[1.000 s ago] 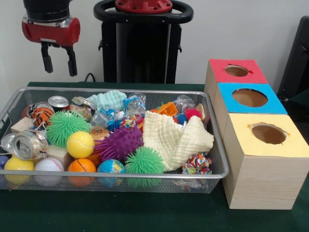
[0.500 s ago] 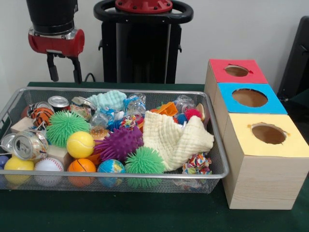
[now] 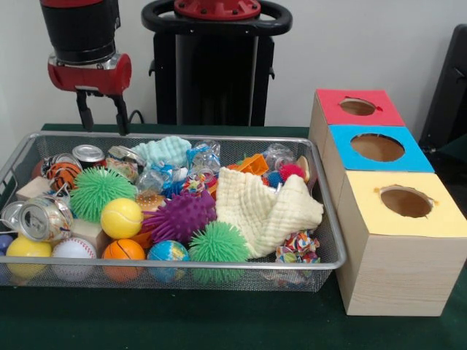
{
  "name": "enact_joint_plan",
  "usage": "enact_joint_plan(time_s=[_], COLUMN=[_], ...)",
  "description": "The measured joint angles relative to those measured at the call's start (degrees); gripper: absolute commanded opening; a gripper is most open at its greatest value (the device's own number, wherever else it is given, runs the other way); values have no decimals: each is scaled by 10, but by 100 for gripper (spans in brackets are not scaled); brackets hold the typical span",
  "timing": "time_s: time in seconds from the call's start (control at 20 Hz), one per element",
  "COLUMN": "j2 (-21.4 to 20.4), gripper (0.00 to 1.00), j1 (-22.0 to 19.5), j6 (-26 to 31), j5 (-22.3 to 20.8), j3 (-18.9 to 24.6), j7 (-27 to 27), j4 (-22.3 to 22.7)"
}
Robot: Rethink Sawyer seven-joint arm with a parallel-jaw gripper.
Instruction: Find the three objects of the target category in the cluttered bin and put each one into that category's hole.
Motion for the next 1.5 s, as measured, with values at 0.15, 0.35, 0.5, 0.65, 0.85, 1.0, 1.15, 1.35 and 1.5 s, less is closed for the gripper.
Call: enact_joint_plan(time_s=[0.15,0.35,0.5,0.65,0.85,1.0,1.15,1.35,1.5], j2=[3,10,15,19,20,20,20,20,21], gripper=[100,100,100,100,100,100,100,100,100], j1=[-6,-23,-48,-64,-79,-93,-105,-120,-127], j6=[0,0,0,0,0,0,2,6,9], j5=[-4,-22,-37,-45,-55,-61,-68,-77,-84], j3=[6,27,61,84,105,127,146,167,178], j7=[0,-4,-19,-35,-54,-70,-86,-113,-131], j4=[0,1,3,5,8,16,26,39,44])
